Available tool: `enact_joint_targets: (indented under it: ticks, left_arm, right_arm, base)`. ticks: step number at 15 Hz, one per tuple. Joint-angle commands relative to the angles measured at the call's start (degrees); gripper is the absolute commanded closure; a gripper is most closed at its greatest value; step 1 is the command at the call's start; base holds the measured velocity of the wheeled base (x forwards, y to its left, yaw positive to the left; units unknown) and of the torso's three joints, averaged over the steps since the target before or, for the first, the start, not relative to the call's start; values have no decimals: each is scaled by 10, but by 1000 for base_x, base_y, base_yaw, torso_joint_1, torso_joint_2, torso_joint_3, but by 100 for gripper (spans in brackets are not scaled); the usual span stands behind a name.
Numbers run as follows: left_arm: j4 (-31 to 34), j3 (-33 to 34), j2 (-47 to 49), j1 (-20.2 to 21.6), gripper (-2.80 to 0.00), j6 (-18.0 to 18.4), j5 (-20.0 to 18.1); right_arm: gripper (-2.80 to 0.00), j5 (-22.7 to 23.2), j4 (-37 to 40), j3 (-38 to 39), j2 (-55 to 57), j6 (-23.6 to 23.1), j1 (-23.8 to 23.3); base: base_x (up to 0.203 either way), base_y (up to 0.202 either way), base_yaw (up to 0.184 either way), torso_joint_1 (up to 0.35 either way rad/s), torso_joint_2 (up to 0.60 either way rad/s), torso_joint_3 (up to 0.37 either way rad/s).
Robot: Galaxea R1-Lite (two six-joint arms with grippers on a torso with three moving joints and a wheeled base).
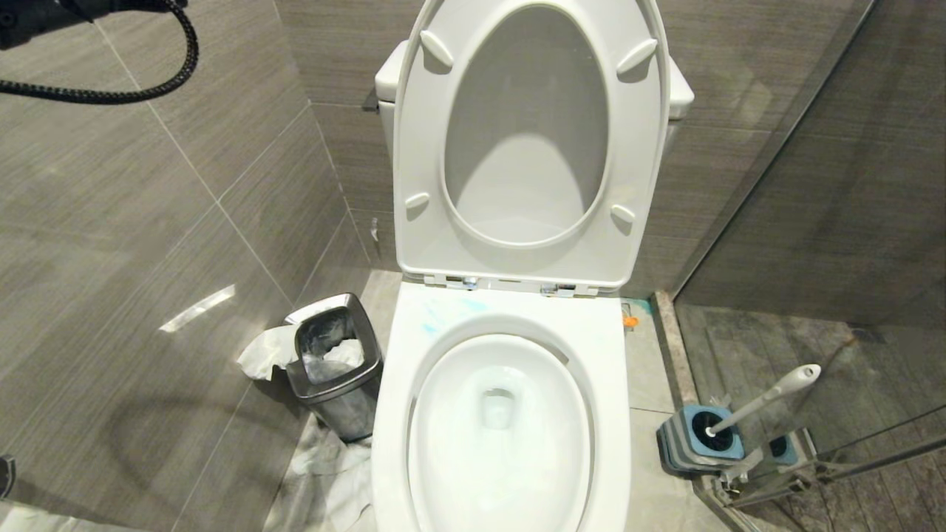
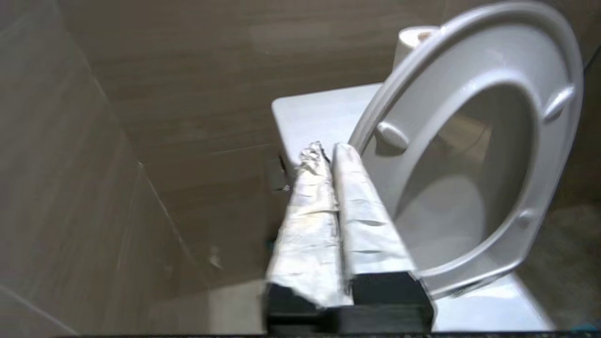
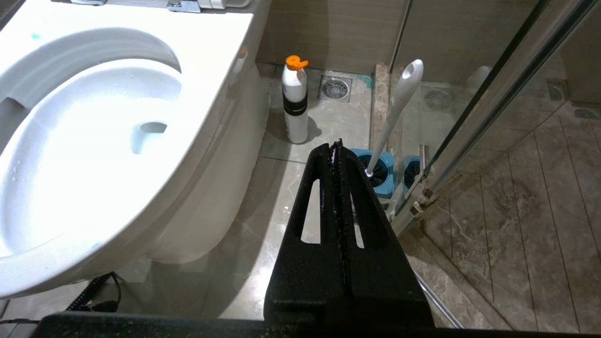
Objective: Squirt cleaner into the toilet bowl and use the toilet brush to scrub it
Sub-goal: Pour in the cleaning agent
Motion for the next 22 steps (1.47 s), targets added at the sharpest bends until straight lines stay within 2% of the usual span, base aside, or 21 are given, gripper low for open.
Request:
enact_joint_targets:
  ticks: [1,3,7,10,14,17,22]
  left_arm:
    - [0,-1,-28,1,0,1,14]
    - [0,-1,-46,2,0,-2,29]
    - [5,-19,-99,-9,0,-1,30]
    - [59,-20,-163,3,0,-2,19]
    - [128,-38,-232,80,0,-3,-11]
    - [221,-76,-278,146,0,-18,-48]
    - [323,-86,-382,196,0,-22,-82]
  right_arm:
    - [0,0,0,0,0,0,0]
    - [0,0,0,0,0,0,0]
    - [0,0,0,0,0,0,0]
    - [0,0,0,0,0,0,0]
    - [0,0,0,0,0,0,0]
    - [0,0,1,0,0,0,0]
    - [0,0,0,-1,0,0,0]
  base:
    - [0,0,0,0,0,0]
    - [0,0,0,0,0,0]
    - [0,0,0,0,0,0]
    - [0,0,0,0,0,0]
    - [0,0,0,0,0,0]
    - [0,0,0,0,0,0]
    - [0,0,0,0,0,0]
